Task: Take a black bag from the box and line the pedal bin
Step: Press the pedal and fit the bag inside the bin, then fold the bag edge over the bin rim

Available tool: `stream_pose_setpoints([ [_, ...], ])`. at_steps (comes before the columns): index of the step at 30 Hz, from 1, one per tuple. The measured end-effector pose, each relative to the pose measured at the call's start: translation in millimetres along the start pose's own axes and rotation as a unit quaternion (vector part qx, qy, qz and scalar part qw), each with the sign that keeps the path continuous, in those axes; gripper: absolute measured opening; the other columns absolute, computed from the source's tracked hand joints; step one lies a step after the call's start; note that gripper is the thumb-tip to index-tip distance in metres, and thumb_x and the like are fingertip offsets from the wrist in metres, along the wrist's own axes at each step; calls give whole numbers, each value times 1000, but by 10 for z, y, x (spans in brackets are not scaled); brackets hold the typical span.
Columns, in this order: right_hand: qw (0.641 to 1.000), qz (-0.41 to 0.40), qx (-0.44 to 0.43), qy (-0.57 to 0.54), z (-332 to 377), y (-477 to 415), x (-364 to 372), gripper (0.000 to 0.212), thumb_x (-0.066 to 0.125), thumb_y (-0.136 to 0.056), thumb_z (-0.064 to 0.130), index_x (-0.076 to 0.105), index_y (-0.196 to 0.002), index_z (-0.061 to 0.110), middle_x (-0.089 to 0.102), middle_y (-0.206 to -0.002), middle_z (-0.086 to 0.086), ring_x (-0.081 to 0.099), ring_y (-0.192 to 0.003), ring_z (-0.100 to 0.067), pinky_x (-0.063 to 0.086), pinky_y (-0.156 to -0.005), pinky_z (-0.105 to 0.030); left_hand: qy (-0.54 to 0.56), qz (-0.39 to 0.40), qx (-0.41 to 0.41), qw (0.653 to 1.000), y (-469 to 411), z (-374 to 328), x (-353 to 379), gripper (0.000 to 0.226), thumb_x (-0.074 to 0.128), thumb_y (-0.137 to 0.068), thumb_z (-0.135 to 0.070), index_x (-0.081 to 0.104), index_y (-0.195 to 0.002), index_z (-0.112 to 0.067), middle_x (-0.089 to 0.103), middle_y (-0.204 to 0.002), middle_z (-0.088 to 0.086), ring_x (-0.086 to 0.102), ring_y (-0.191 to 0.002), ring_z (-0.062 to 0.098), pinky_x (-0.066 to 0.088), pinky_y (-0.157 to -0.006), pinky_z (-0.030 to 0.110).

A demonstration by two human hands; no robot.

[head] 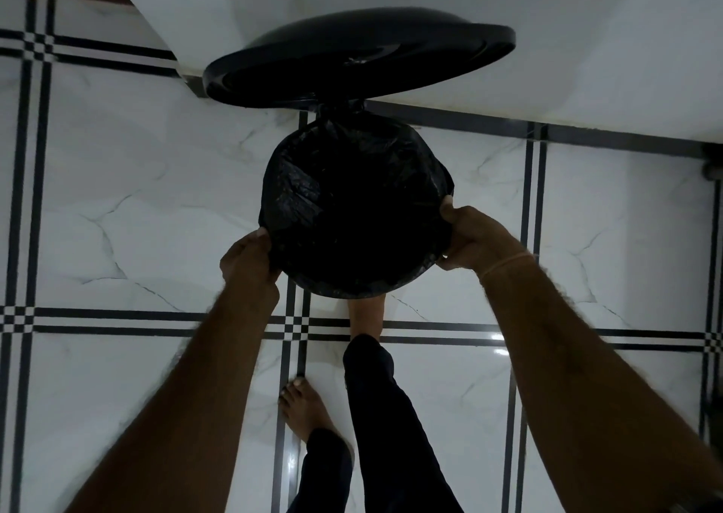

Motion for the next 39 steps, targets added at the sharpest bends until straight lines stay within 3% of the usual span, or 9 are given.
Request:
stream_pose_setpoints([
  [9,994,-40,-69,71,103,85,-121,41,71,-90,47,65,-112,13,70,-102,0,61,-103,-20,44,-87,-40,21,48,-78,996,83,39,-26,8,66,-95,-9,70,-100,-14,72,-115,8,66,-110,23,57,-87,40],
  [12,981,-82,-150,92,257,226,-138,51,70,-93,39,63,-126,1,66,-122,-9,60,-112,-24,47,-79,-31,-13,14,-50,999,174,-29,-54,3,67,-97,-15,68,-96,-16,70,-111,4,63,-110,19,47,-102,41],
  [15,938,-182,-239,171,454,390,-138,54,67,-92,50,64,-100,-3,67,-100,-15,66,-100,-31,50,-89,-43,-90,-69,32,993,315,-282,-59,17,70,-96,-26,66,-92,-10,67,-101,5,63,-94,20,48,-90,39],
  [17,898,-244,-315,185,571,643,-96,56,62,-91,58,60,-114,7,63,-114,-14,61,-109,-28,49,-99,-44,-141,-128,116,975,478,-527,-36,38,70,-94,-36,66,-107,-1,66,-116,15,64,-105,29,52,-87,37],
  [20,873,-174,-445,98,855,1162,187,60,51,-97,58,46,-143,20,47,-149,-6,47,-137,-23,42,-114,-44,-87,-90,216,968,819,-945,228,62,58,-97,-49,56,-132,3,55,-140,28,57,-127,42,52,-101,47],
  [23,855,-33,-516,23,1255,1682,523,56,39,-101,59,38,-151,33,36,-161,4,37,-146,-17,38,-117,-47,5,-13,265,964,1146,-1442,514,62,41,-98,-64,49,-146,-26,53,-149,3,51,-137,27,43,-113,48],
  [26,851,7,-522,64,1490,2085,752,49,41,-102,56,58,-136,25,57,-145,-4,53,-134,-19,49,-107,-43,-11,103,277,955,1446,-1714,808,56,43,-100,-63,46,-149,-36,52,-146,-14,50,-137,13,41,-110,41],
  [30,822,-90,-538,164,1256,2246,536,31,64,-92,46,74,-107,21,74,-104,4,67,-99,-9,54,-96,-31,-113,100,317,936,1713,-1612,716,43,63,-95,-46,62,-132,-26,62,-130,-9,56,-127,13,45,-107,35],
  [39,793,-101,-485,356,225,1307,286,68,62,-93,51,41,-154,28,40,-159,-7,49,-139,-31,45,-114,-47,-354,32,352,866,1314,-464,314,88,73,-91,-44,26,-162,-23,22,-171,3,32,-153,26,32,-121,37],
])
Point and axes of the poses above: each hand's wrist, its own y-axis away from the middle knuckle, its own x-axis out of the palm, z = x × y, the point moved 10 cm from there along -y, towards the middle knuckle
